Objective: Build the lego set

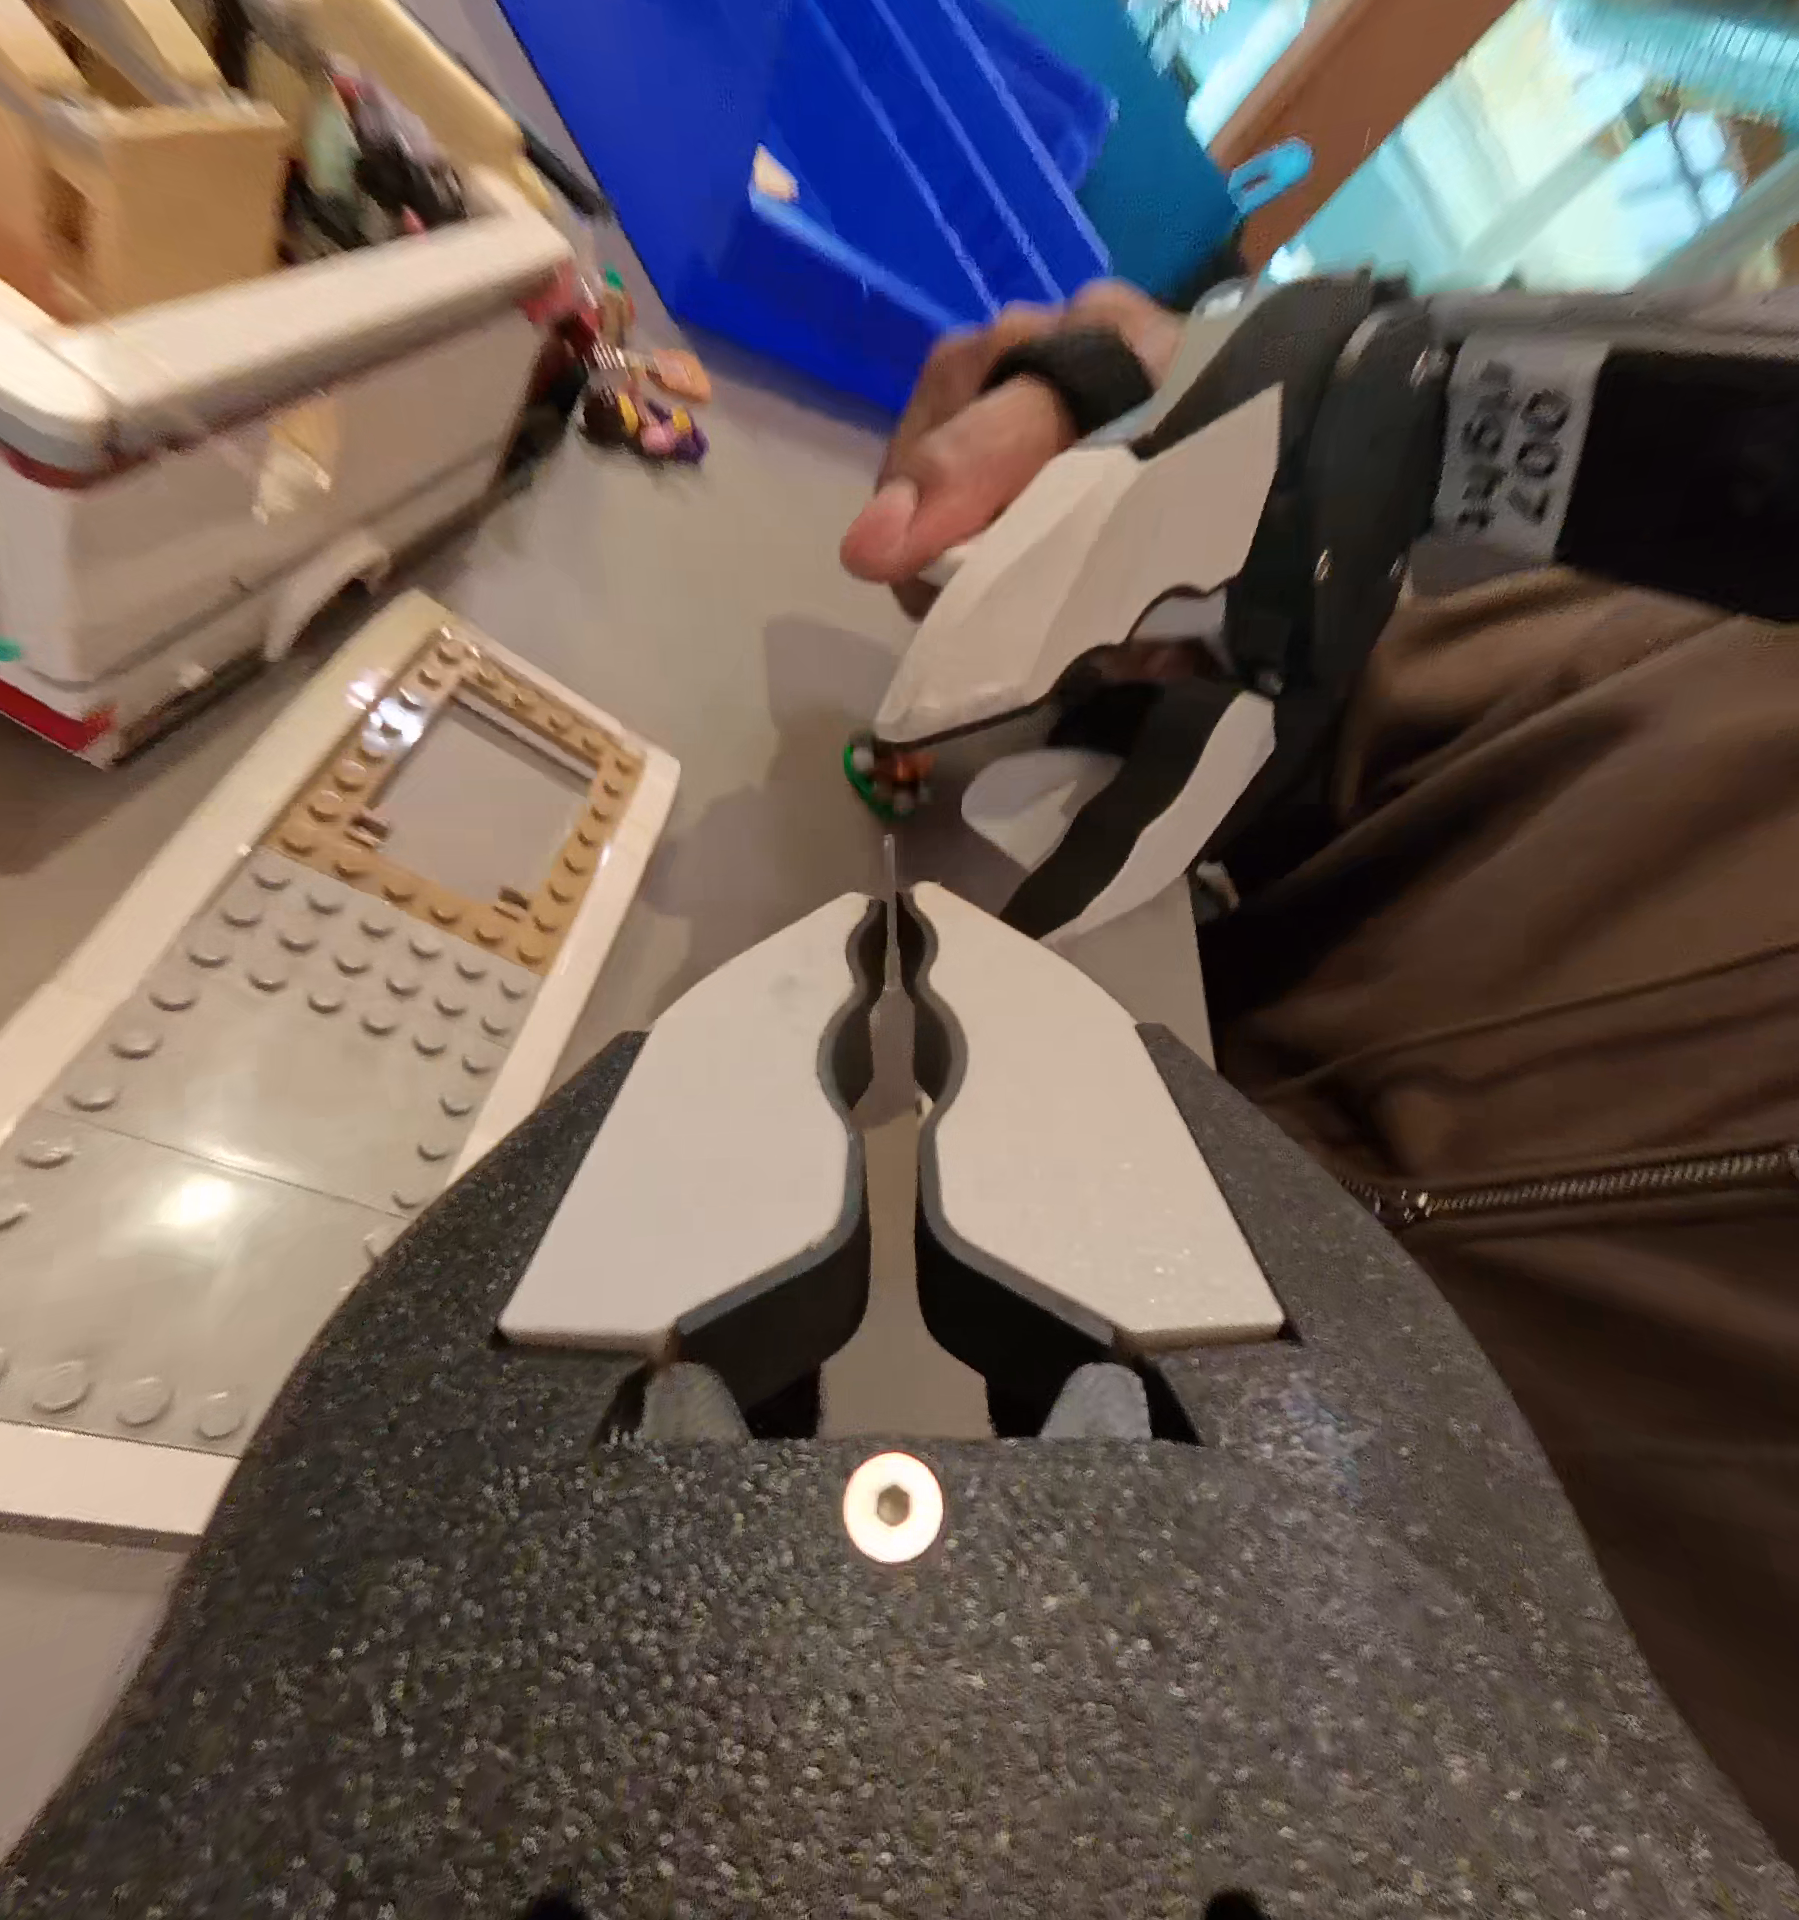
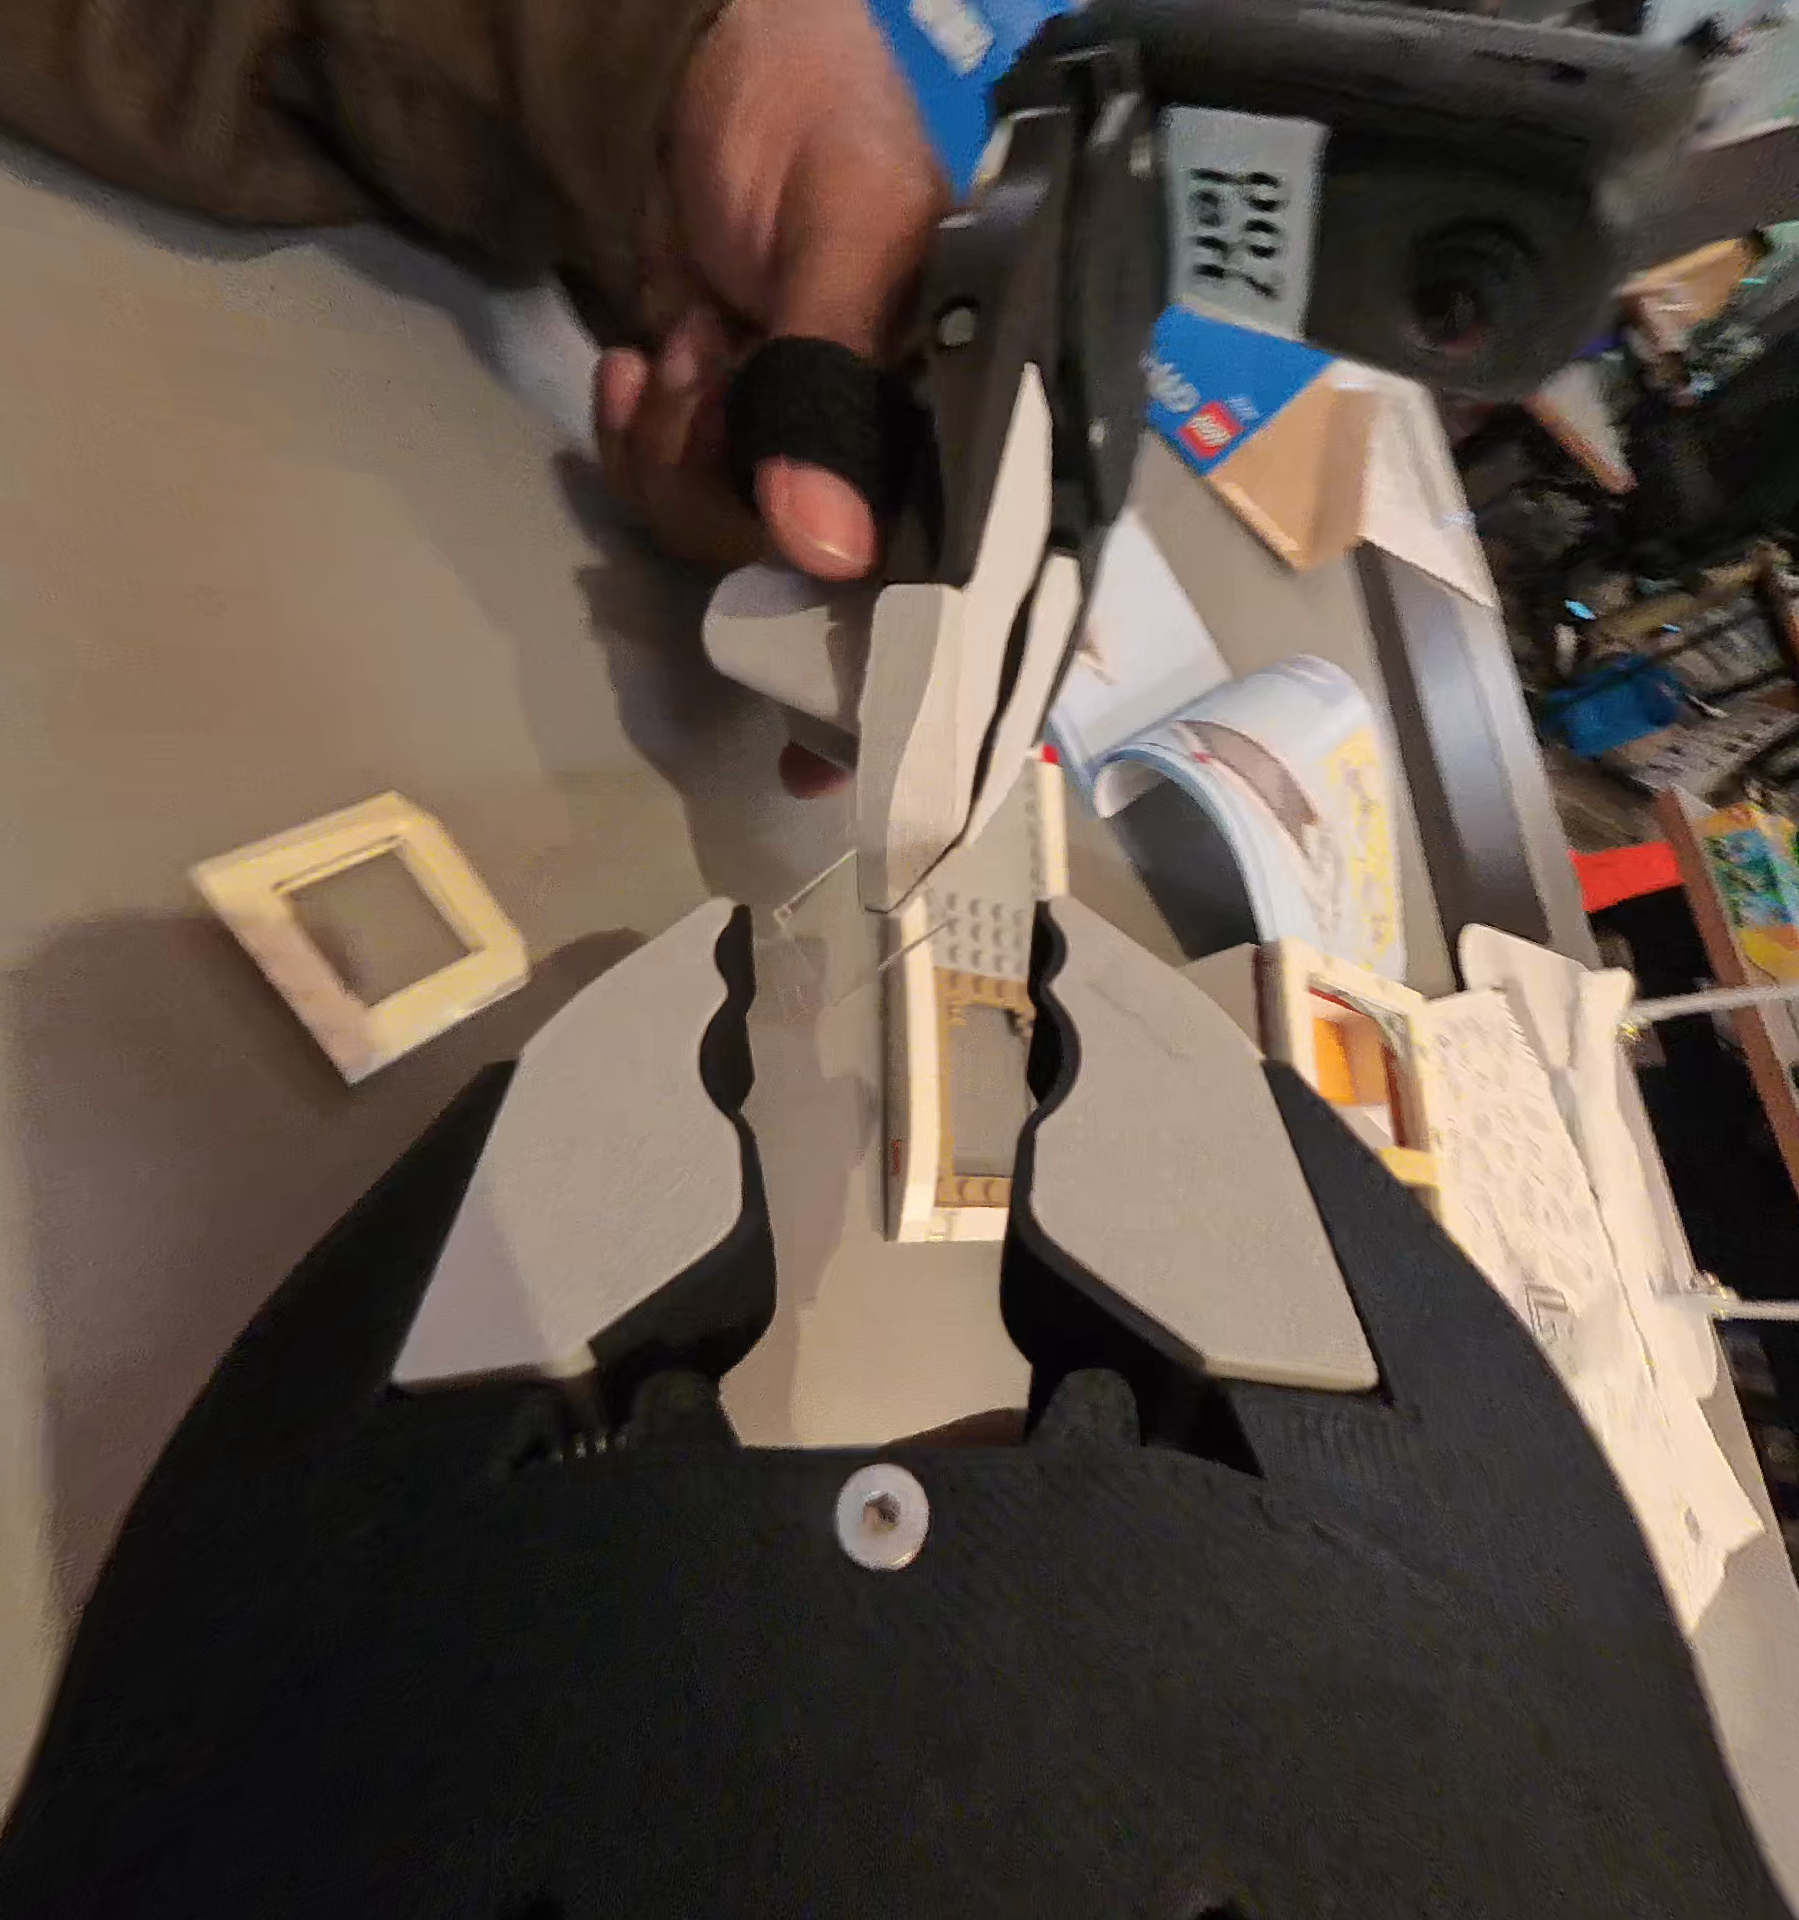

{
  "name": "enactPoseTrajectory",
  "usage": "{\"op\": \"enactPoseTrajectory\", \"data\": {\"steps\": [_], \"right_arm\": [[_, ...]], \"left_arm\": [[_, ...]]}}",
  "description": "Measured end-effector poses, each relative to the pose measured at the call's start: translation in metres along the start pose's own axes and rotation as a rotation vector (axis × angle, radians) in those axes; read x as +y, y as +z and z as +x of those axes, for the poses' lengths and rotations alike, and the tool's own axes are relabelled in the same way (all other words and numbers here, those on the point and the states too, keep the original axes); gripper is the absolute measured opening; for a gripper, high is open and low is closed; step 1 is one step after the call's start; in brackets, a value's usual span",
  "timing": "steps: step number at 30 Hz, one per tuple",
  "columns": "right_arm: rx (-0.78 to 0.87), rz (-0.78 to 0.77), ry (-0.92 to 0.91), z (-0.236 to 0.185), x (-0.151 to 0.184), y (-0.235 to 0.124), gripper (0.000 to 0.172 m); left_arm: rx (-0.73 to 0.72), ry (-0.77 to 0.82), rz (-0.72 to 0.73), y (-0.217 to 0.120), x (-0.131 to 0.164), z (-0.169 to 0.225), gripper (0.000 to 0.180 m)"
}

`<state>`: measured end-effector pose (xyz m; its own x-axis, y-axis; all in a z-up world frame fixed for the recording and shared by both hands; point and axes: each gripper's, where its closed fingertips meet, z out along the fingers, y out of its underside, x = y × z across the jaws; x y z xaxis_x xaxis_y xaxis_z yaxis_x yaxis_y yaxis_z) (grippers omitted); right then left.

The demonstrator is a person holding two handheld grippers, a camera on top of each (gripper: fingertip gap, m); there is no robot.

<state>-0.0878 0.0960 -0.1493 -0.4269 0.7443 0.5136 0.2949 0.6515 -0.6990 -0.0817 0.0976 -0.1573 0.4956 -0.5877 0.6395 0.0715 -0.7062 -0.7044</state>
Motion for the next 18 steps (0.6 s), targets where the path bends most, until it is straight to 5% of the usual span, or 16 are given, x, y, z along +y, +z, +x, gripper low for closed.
{"op": "enactPoseTrajectory", "data": {"steps": [7,18], "right_arm": [[0.29,0.015,0.033,0.025,0.0,-0.005,0.054],[0.4,0.075,-0.038,0.033,-0.012,-0.018,0.028]], "left_arm": [[0.082,-0.024,0.278,-0.016,-0.041,0.012,0.002],[0.15,0.009,0.339,-0.009,-0.047,0.024,0.003]]}}
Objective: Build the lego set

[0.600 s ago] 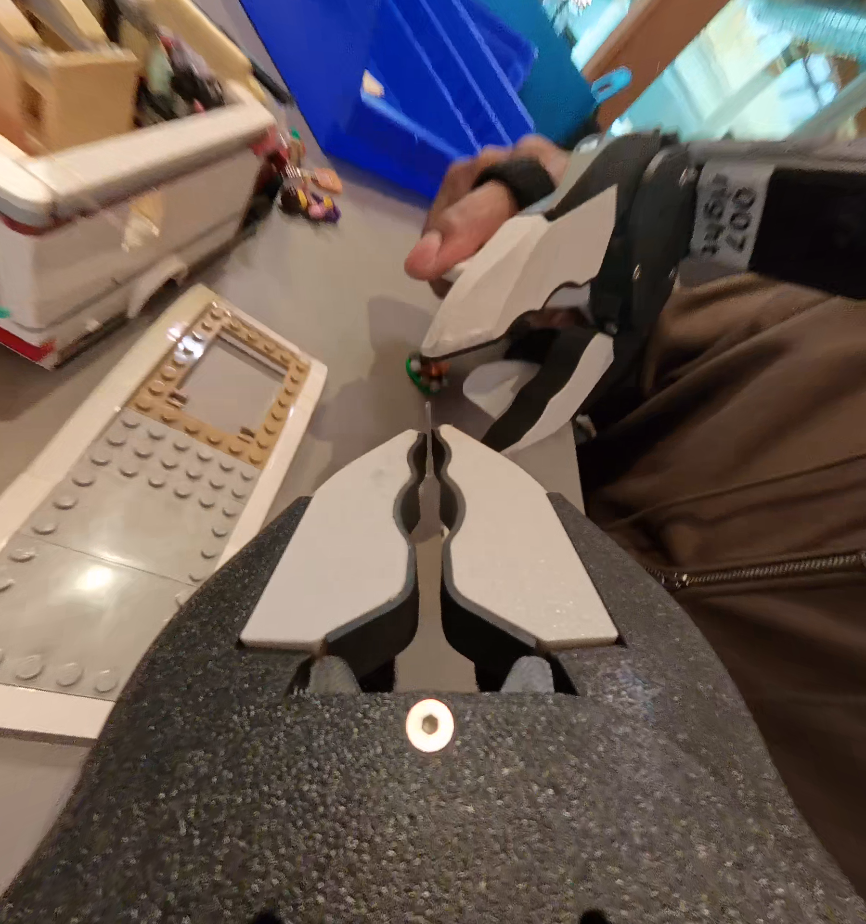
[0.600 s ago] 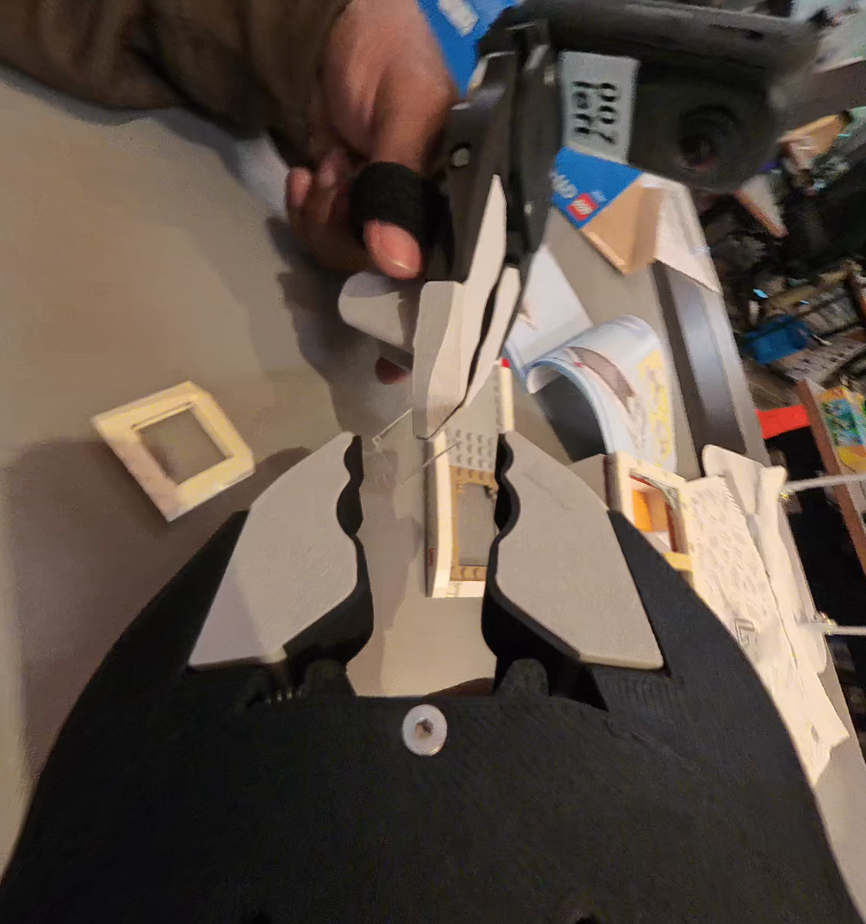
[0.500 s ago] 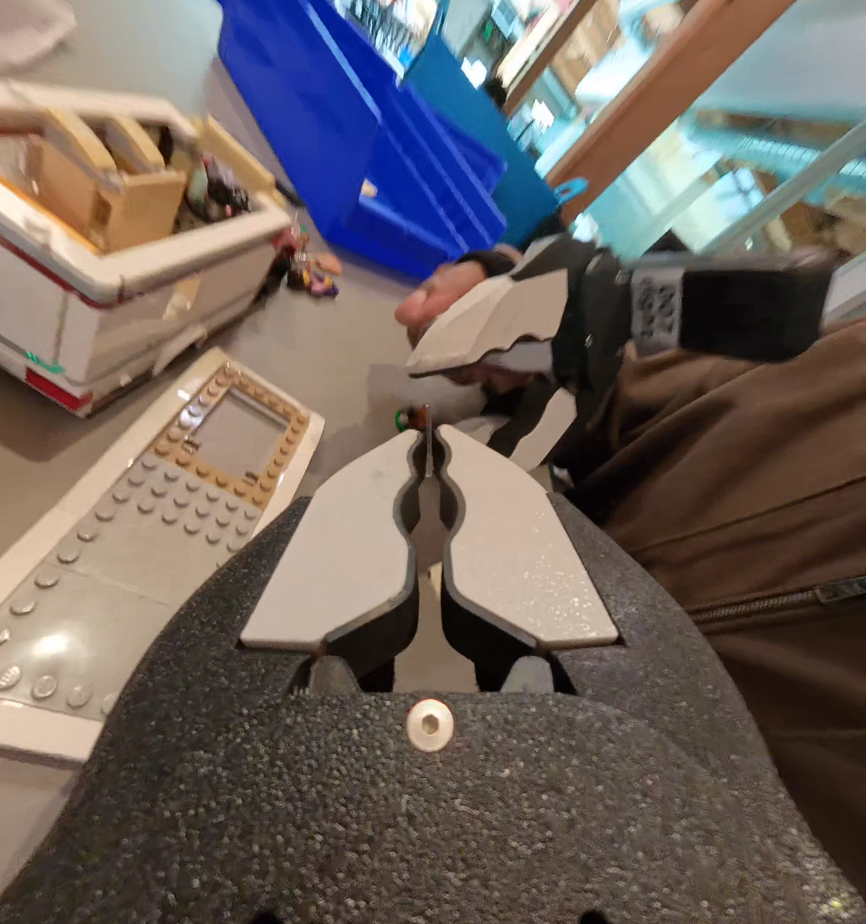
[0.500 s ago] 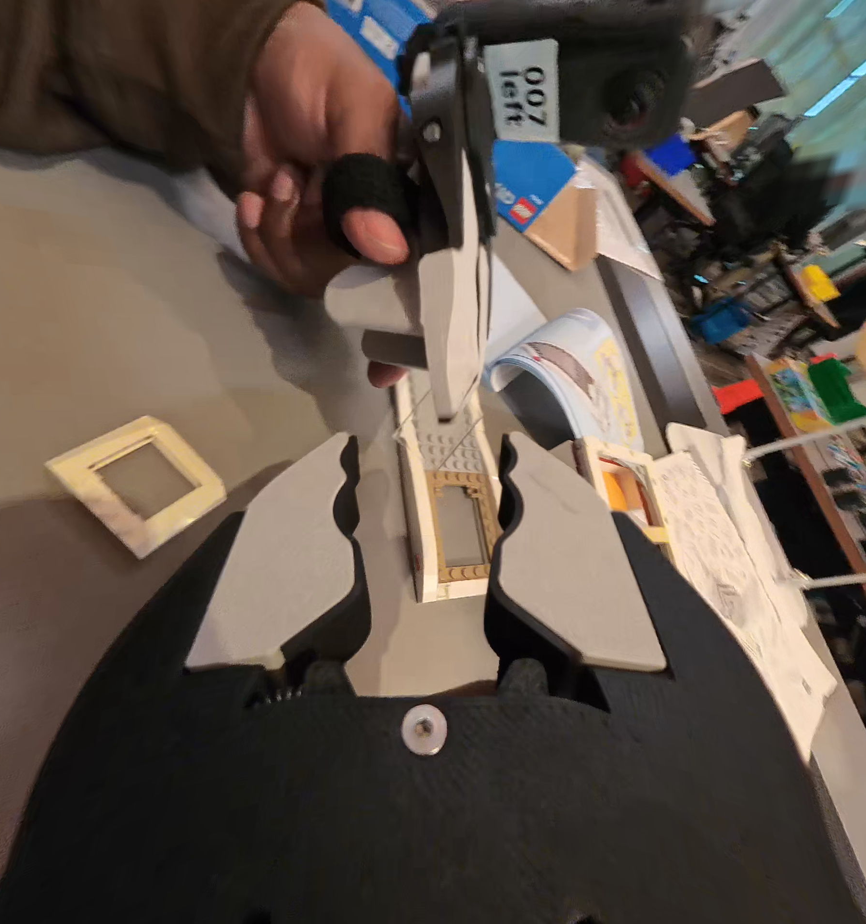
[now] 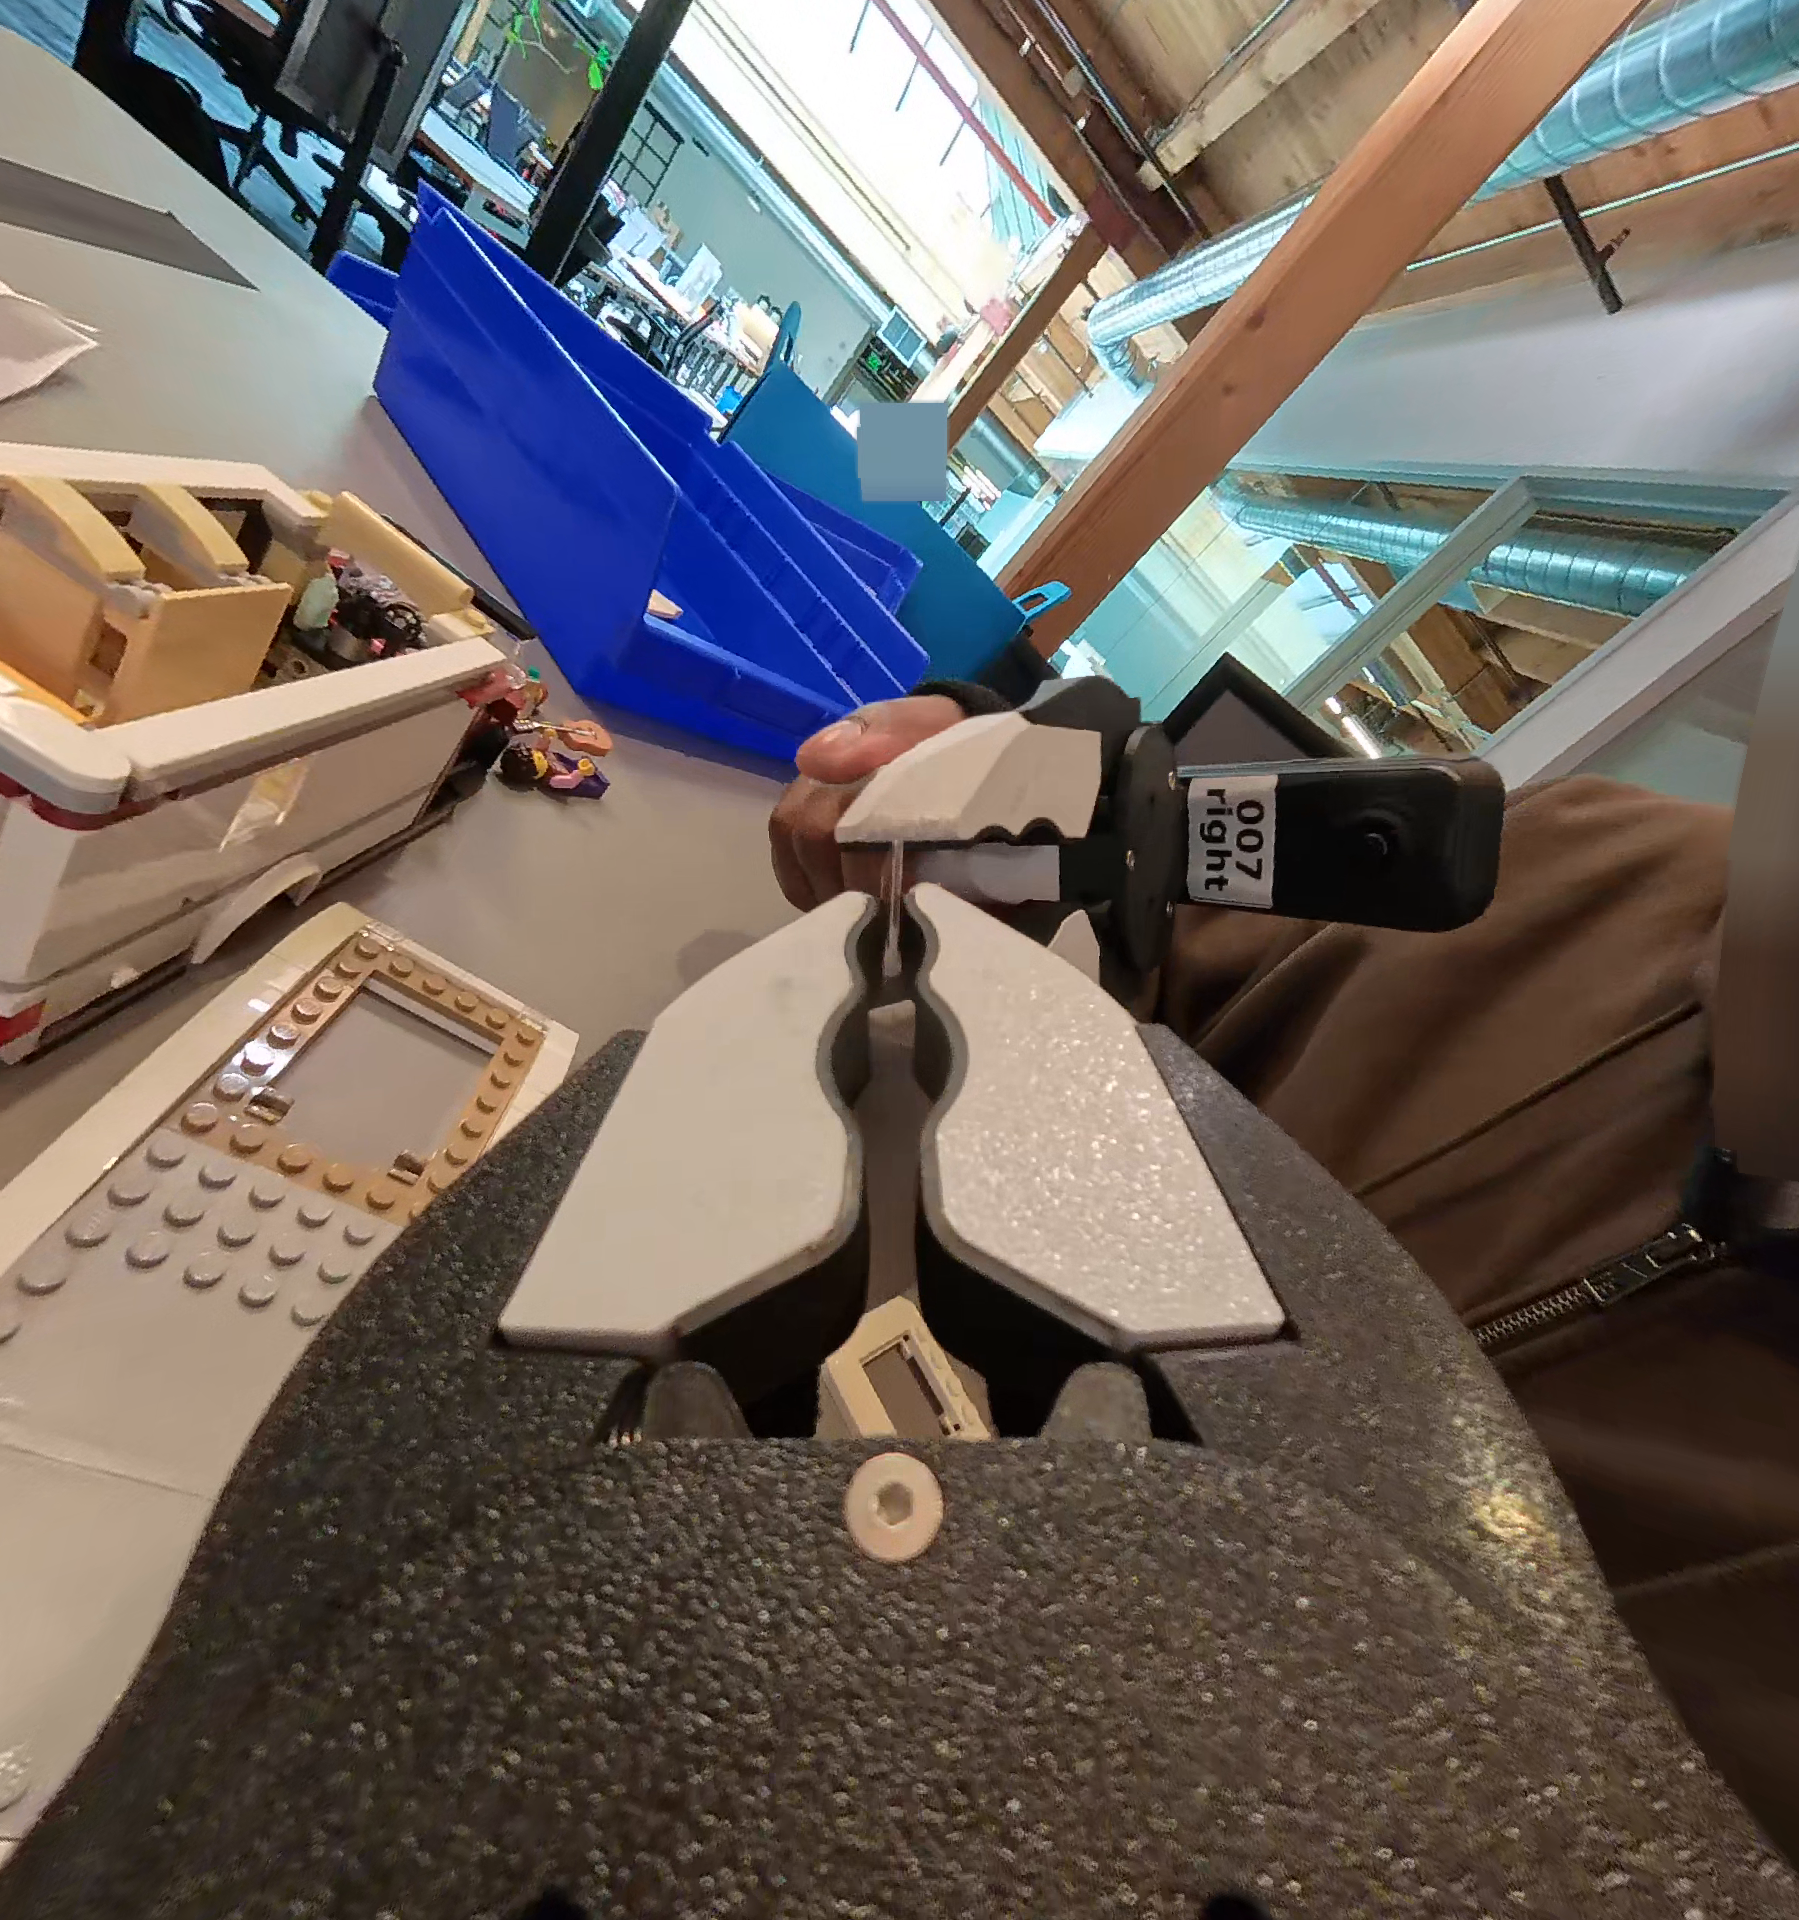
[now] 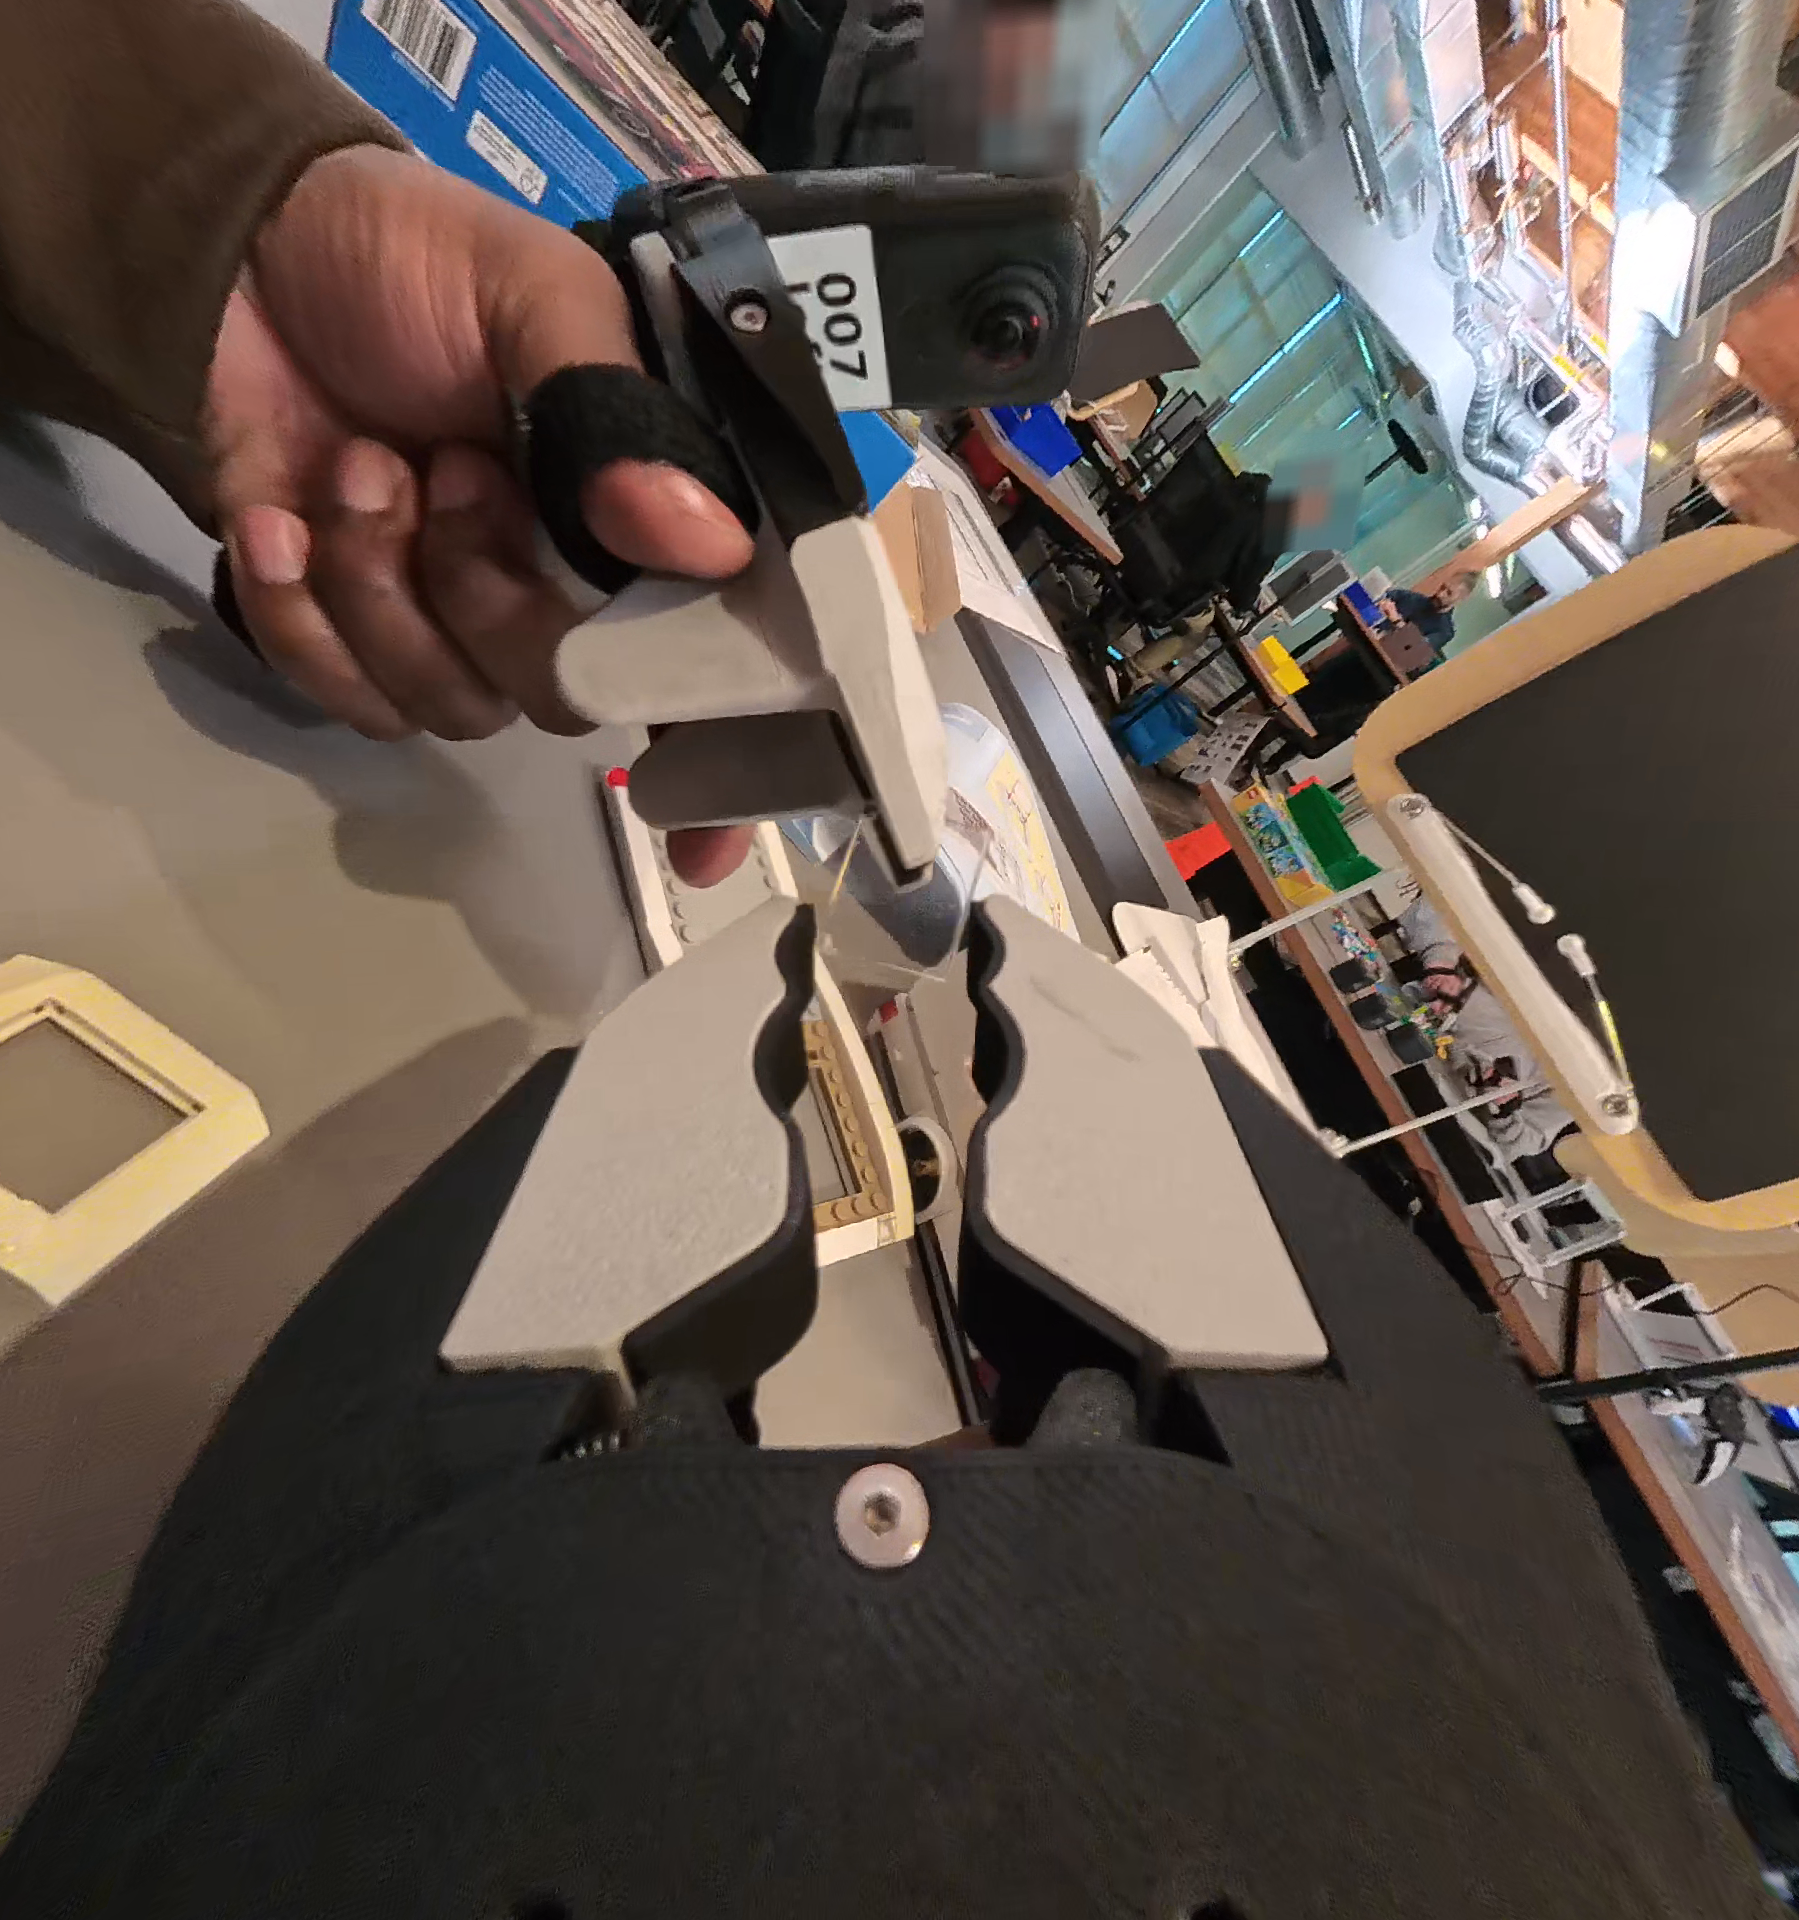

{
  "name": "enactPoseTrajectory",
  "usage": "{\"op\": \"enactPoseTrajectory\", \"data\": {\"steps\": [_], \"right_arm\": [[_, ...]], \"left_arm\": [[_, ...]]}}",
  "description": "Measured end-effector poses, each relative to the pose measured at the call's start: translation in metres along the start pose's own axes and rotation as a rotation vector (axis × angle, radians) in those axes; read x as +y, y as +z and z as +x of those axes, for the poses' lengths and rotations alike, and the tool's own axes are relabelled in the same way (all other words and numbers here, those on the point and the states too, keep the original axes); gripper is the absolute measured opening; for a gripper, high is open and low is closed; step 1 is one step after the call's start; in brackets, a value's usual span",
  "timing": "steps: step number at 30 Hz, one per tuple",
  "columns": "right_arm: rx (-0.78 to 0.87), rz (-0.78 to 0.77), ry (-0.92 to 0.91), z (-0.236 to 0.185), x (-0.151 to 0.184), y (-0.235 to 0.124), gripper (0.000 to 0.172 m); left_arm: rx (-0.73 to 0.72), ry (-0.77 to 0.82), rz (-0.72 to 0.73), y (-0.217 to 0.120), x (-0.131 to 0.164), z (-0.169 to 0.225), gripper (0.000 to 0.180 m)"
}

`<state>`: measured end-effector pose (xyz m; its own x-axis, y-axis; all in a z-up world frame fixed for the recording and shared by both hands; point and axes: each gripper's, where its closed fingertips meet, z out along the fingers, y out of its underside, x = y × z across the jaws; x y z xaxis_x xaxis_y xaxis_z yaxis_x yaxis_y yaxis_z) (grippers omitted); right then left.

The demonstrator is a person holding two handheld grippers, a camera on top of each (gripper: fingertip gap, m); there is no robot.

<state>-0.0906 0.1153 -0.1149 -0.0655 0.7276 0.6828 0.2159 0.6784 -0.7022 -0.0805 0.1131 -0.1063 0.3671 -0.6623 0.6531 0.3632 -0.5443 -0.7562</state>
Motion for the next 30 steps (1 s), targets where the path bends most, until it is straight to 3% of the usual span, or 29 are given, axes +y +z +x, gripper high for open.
{"op": "enactPoseTrajectory", "data": {"steps": [11,15,22,30], "right_arm": [[-0.055,0.04,-0.138,-0.012,-0.004,-0.005,0.027],[-0.089,0.053,-0.171,-0.02,-0.005,-0.006,0.027],[-0.111,0.005,-0.139,-0.019,0.005,-0.004,0.034],[-0.437,-0.054,0.029,-0.054,0.025,-0.014,0.041]], "left_arm": [[-0.032,0.132,-0.131,-0.005,0.011,0.007,0.011],[-0.045,0.17,-0.188,-0.001,0.021,0.006,0.006],[-0.11,0.203,-0.163,-0.008,0.012,-0.001,0.002],[-0.201,0.197,-0.078,-0.029,-0.009,-0.014,0.002]]}}
